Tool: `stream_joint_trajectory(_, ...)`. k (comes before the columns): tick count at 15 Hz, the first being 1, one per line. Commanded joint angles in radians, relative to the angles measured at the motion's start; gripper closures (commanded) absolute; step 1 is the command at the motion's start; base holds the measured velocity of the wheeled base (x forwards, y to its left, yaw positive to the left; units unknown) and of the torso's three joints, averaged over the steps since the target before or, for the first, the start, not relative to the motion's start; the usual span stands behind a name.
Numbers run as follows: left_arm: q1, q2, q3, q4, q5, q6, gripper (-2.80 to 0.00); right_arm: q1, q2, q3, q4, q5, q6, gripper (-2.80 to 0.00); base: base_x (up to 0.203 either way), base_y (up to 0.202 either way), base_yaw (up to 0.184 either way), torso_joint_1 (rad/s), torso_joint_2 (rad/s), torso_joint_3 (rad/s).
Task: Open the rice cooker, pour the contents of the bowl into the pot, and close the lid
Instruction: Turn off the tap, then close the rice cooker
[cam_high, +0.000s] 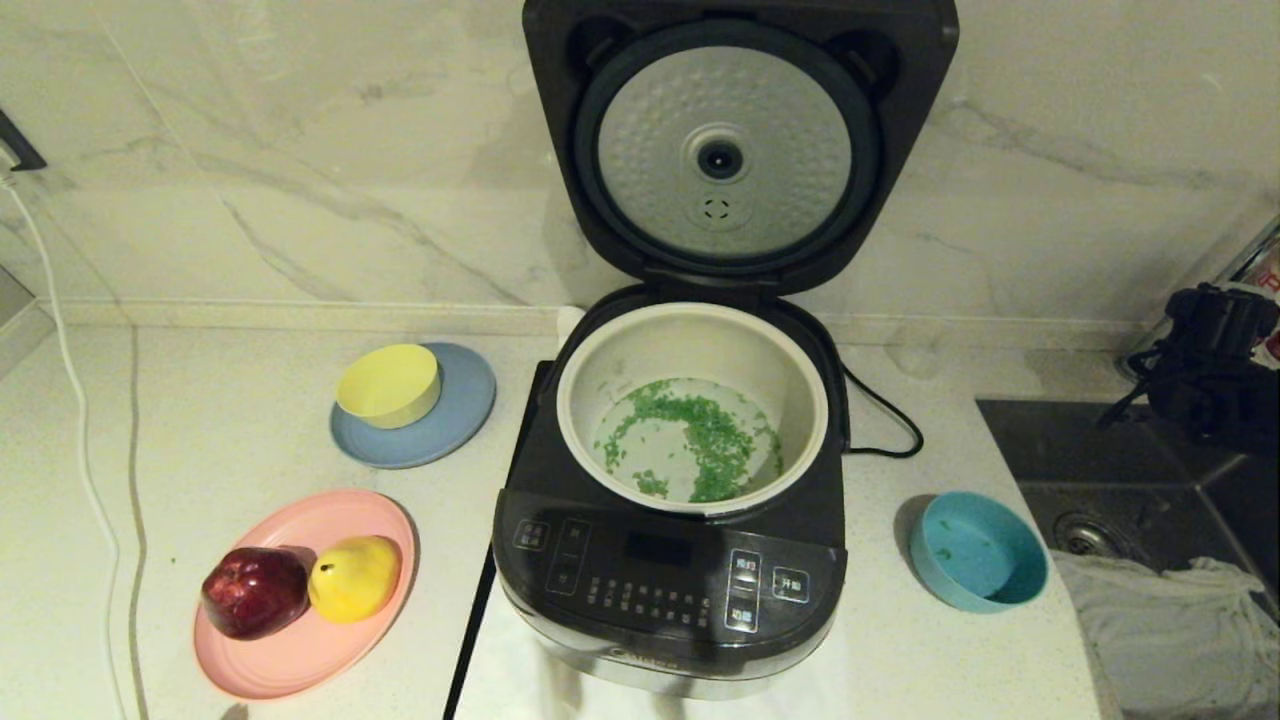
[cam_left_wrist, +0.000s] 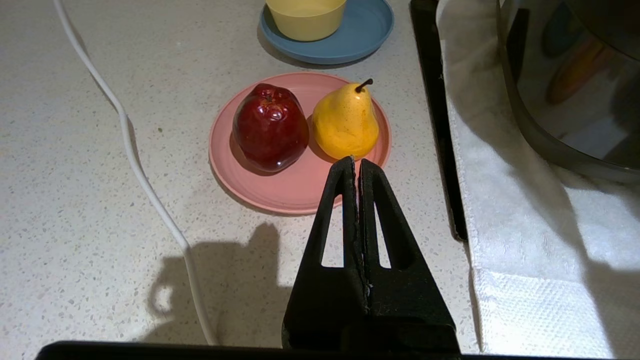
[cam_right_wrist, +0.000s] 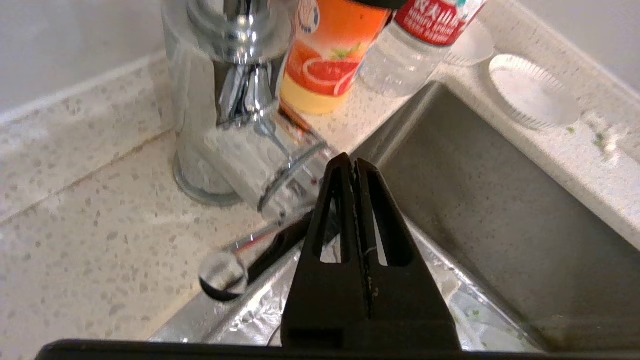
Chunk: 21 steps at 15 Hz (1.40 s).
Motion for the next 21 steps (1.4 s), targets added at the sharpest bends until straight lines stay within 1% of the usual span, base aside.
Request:
stream_joint_trajectory(1, 0.0, -0.001, 0.009, 0.0, 0.0, 0.001, 0.0, 0.008, -0.001, -0.011, -0.006, -0.003, -0.002, 0.0, 0.0, 0.0, 0.0, 0.0, 0.0, 0.0)
stream_joint_trajectory(4, 0.0, -0.001, 0.009, 0.0, 0.0, 0.001, 0.0, 0.016, -0.047, 0.029, -0.006, -0.007, 0.001, 0.0, 0.0, 0.0, 0.0, 0.0, 0.0, 0.0)
stream_joint_trajectory(8, 0.0, -0.001, 0.009, 0.0, 0.0, 0.001, 0.0, 0.031, -0.249, 0.216, -0.007, 0.015, 0.014, 0.0, 0.0, 0.0, 0.0, 0.0, 0.0, 0.0)
stream_joint_trajectory(12, 0.0, -0.001, 0.009, 0.0, 0.0, 0.001, 0.0, 0.089, -0.561, 0.444, 0.013, 0.096, 0.031, 0.0, 0.0, 0.0, 0.0, 0.0, 0.0, 0.0)
stream_joint_trajectory(14, 0.0, -0.001, 0.009, 0.0, 0.0, 0.001, 0.0, 0.136, -0.709, 0.507, 0.085, 0.149, 0.039, 0.0, 0.0, 0.0, 0.0, 0.0, 0.0, 0.0)
stream_joint_trajectory(15, 0.0, -0.001, 0.009, 0.0, 0.0, 0.0, 0.0, 0.163, -0.769, 0.51, 0.157, 0.187, 0.057, 0.0, 0.0, 0.0, 0.0, 0.0, 0.0, 0.0)
stream_joint_trajectory(16, 0.0, -0.001, 0.009, 0.0, 0.0, 0.001, 0.0, 0.191, -0.806, 0.488, 0.267, 0.221, 0.085, 0.0, 0.0, 0.0, 0.0, 0.0, 0.0, 0.0)
stream_joint_trajectory(19, 0.0, -0.001, 0.009, 0.0, 0.0, 0.0, 0.0, 0.258, -0.844, 0.273, 0.523, 0.318, 0.176, 0.0, 0.0, 0.0, 0.0, 0.0, 0.0, 0.0)
stream_joint_trajectory(20, 0.0, -0.001, 0.009, 0.0, 0.0, 0.001, 0.0, 0.277, -0.843, 0.192, 0.609, 0.371, 0.208, 0.0, 0.0, 0.0, 0.0, 0.0, 0.0, 0.0)
stream_joint_trajectory(21, 0.0, -0.001, 0.009, 0.0, 0.0, 0.001, 0.0, 0.294, -0.834, 0.119, 0.694, 0.445, 0.235, 0.0, 0.0, 0.0, 0.0, 0.0, 0.0, 0.0)
